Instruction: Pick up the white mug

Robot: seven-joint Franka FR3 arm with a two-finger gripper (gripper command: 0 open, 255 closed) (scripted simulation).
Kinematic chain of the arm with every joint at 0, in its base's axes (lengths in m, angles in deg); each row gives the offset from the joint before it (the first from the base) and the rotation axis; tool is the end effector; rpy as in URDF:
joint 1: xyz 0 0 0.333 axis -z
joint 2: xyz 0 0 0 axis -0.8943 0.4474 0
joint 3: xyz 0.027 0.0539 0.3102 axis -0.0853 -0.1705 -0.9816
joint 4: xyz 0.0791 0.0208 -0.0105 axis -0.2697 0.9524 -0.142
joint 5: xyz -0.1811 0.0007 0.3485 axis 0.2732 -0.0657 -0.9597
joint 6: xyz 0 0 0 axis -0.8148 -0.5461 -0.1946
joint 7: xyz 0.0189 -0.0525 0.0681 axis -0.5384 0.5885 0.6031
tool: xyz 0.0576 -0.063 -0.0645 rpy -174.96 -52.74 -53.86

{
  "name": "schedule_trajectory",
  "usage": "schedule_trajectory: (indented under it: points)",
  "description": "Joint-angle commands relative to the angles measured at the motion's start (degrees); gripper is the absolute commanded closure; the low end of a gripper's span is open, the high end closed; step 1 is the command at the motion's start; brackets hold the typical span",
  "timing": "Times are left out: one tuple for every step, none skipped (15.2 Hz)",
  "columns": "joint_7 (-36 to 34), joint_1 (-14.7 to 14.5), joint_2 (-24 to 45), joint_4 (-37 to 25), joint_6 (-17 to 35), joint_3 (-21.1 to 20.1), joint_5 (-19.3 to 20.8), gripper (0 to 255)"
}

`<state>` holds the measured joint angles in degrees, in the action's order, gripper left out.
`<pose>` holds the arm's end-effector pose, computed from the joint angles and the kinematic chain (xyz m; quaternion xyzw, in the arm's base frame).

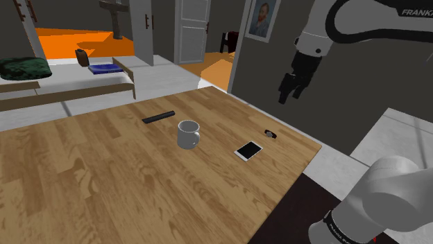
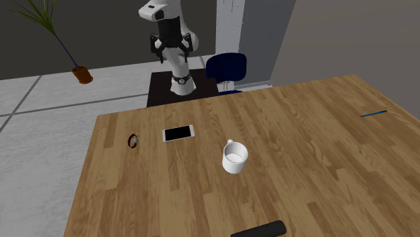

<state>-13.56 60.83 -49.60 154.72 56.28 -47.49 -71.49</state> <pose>0.3481 0.0063 0.5792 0.9996 -0.0081 0.0172 0.0190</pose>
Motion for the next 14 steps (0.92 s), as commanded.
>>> schedule_trajectory:
  points:
    - [-0.54,-0.34,3.47,0.03,3.51,-0.43,-0.39,0]
    - [-0.89,-0.55,5.27,-0.2,5.03,-0.71,-0.61,0]
    - [-1.23,-0.75,7.11,-0.5,6.51,-1.0,-0.8,0]
    - [-1.57,-0.94,8.98,-0.88,7.95,-1.29,-0.99,0]
    - [-1.9,-1.12,10.89,-1.34,9.36,-1.58,-1.16,0]
    - [-2.22,-1.3,12.83,-1.88,10.72,-1.86,-1.31,0]
    - [-2.54,-1.47,14.79,-2.49,12.03,-2.14,-1.45,0]
    - [-2.87,-1.64,16.78,-3.17,13.29,-2.42,-1.56,0]
    - [-3.18,-1.8,18.79,-3.93,14.5,-2.69,-1.65,0]
    - [-3.5,-1.97,20.82,-4.76,15.66,-2.96,-1.73,0]
    - [-3.82,-2.12,22.87,-5.66,16.76,-3.23,-1.78,0]
    - [-4.13,-2.28,24.93,-6.64,17.81,-3.48,-1.81,0]
    - [-4.45,-2.44,27.01,-7.69,18.8,-3.73,-1.82,0]
    - [-4.77,-2.59,29.1,-8.81,19.73,-3.98,-1.81,0]
